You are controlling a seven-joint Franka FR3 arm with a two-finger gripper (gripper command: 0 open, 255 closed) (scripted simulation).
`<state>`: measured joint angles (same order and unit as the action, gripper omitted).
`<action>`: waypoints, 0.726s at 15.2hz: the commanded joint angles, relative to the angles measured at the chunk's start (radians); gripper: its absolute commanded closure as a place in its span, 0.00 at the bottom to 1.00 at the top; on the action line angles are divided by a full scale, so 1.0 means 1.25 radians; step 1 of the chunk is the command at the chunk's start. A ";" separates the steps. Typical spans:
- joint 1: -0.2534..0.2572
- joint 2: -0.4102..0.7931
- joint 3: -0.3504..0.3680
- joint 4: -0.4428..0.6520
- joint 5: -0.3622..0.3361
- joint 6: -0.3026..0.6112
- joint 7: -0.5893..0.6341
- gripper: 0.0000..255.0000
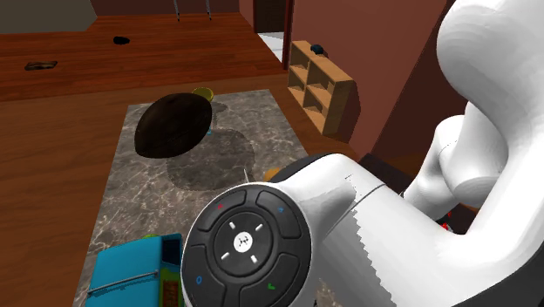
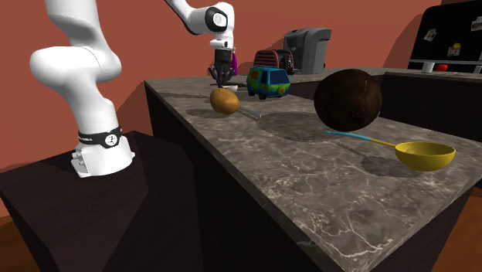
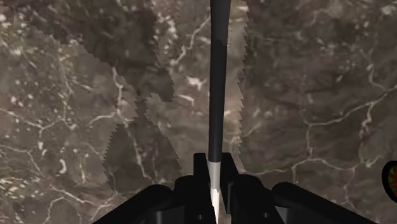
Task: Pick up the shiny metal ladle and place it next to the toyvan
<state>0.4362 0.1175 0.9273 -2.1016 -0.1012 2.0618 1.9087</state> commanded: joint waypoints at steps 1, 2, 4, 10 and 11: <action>0.004 0.014 -0.002 -0.012 -0.014 0.020 0.011 1.00; 0.007 0.023 -0.004 -0.016 -0.022 0.030 0.016 1.00; 0.012 0.041 -0.009 -0.026 -0.040 0.049 0.029 1.00; 0.012 0.041 -0.009 -0.026 -0.040 0.049 0.029 1.00; 0.012 0.041 -0.009 -0.026 -0.040 0.049 0.029 1.00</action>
<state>0.4516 0.1682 0.9157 -2.1335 -0.1507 2.1230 1.9447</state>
